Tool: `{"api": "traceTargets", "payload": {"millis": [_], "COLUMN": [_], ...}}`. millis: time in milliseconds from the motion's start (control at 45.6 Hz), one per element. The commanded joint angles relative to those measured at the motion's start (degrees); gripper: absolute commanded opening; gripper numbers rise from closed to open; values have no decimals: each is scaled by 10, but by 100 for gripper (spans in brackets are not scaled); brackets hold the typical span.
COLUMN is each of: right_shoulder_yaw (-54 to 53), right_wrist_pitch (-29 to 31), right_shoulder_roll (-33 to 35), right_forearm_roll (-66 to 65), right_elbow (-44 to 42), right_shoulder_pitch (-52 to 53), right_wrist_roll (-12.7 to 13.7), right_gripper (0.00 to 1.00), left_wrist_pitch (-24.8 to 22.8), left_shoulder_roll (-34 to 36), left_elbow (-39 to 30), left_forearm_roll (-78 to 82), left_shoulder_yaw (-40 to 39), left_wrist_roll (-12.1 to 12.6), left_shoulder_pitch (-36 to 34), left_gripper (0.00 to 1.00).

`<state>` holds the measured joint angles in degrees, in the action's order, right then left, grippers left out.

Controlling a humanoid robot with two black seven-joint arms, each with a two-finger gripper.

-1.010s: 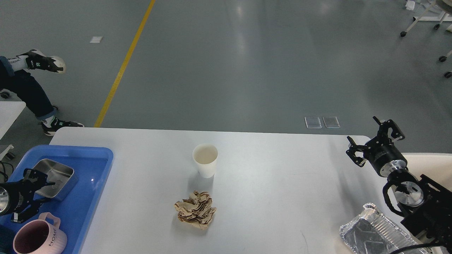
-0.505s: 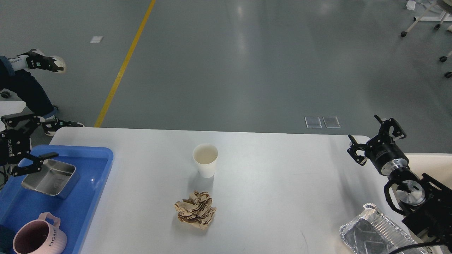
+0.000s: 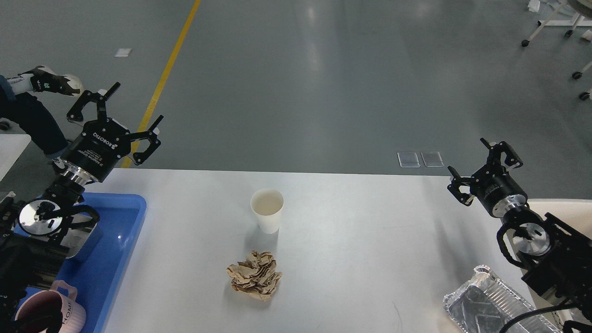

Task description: Tidy desktop

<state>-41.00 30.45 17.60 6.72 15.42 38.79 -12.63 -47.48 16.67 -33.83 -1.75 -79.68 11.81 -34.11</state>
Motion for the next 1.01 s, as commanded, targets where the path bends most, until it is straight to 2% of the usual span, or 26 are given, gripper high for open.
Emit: {"api": "traceTargets", "payload": {"millis": [0, 285, 505, 615, 746, 878, 988], "right_shoulder_yaw": [5, 6, 11, 67, 127, 168, 183], "right_wrist_pitch": [-2, 6, 6, 7, 7, 7, 5], "right_shoulder_roll": [0, 0, 2, 1, 9, 72, 193], "right_forearm_roll": [-2, -3, -22, -107, -171, -226, -311], "right_elbow": [0, 1, 1, 2, 8, 76, 236], "right_shoulder_pitch": [5, 0, 3, 28, 52, 58, 50], "right_wrist_roll": [0, -3, -4, -6, -8, -13, -16], "right_gripper": [100, 100, 100, 100, 100, 100, 100], "left_wrist_pitch": [32, 53, 93, 101, 98, 95, 94], "left_shoulder_roll": [-50, -95, -113, -114, -111, -113, -113], "left_elbow": [0, 9, 46, 68, 75, 75, 75], "left_forearm_roll": [-11, -46, -47, -40, -40, -40, -39], "left_shoulder_yaw": [-69, -142, -136, -126, -78, -43, -27], "left_wrist_roll": [5, 4, 1, 1, -1, -3, -3], "left_shoulder_pitch": [14, 13, 14, 16, 38, 41, 55], "left_gripper": [98, 98, 98, 98, 98, 98, 98]}}
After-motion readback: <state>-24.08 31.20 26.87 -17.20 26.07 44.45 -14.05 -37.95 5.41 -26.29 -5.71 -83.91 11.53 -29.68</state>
